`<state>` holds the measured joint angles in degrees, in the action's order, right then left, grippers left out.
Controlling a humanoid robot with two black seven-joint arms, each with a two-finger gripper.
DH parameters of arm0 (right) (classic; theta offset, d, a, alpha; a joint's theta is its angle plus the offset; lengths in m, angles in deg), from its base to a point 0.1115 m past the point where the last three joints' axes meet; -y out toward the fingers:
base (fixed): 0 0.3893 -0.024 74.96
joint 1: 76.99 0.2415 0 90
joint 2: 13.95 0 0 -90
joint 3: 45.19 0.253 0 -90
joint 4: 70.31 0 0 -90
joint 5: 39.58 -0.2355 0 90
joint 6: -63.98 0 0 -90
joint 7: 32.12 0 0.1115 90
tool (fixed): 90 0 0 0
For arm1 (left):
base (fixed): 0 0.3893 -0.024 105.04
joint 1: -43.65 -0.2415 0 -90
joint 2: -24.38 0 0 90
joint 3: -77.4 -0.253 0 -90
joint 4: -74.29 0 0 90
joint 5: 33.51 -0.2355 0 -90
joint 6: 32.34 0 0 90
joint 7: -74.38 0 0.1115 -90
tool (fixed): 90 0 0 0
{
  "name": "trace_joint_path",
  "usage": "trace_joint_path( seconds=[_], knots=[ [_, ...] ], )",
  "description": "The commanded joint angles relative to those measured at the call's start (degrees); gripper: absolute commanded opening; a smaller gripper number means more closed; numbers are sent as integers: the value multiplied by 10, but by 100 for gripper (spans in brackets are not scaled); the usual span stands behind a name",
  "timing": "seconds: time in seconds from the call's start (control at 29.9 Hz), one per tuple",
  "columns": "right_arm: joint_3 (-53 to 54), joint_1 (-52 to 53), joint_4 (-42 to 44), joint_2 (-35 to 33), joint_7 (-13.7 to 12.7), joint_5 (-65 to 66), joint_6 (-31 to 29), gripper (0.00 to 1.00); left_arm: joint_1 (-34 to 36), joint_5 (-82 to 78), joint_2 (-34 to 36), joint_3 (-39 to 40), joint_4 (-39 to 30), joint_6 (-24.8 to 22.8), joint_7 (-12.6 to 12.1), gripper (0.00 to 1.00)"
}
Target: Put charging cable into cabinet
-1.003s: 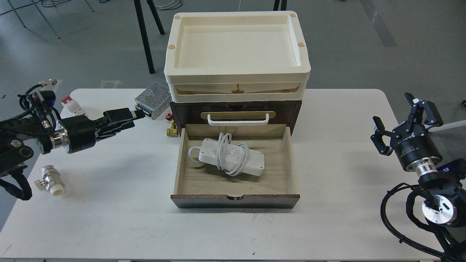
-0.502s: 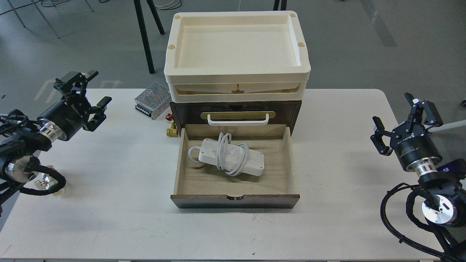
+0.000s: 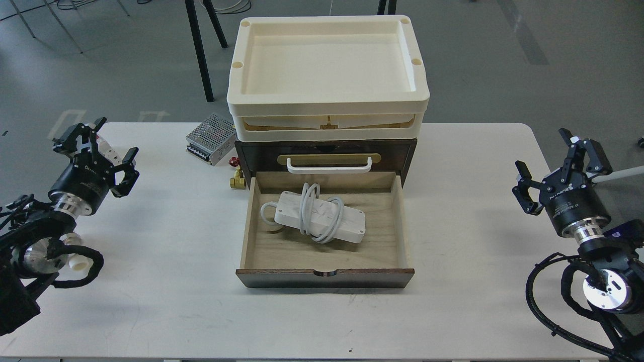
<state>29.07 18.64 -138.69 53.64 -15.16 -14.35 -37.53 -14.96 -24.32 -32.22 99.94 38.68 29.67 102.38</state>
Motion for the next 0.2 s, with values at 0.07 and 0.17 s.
trace_joint_path(
  seconds=[0.07,0.17],
  knots=[
    [0,0,0,0,0,0,0,99,-5,0,-2,0,3,0,0,87],
    [0,0,0,0,0,0,0,99,-10,0,-2,1,3,0,0,87]
  ],
)
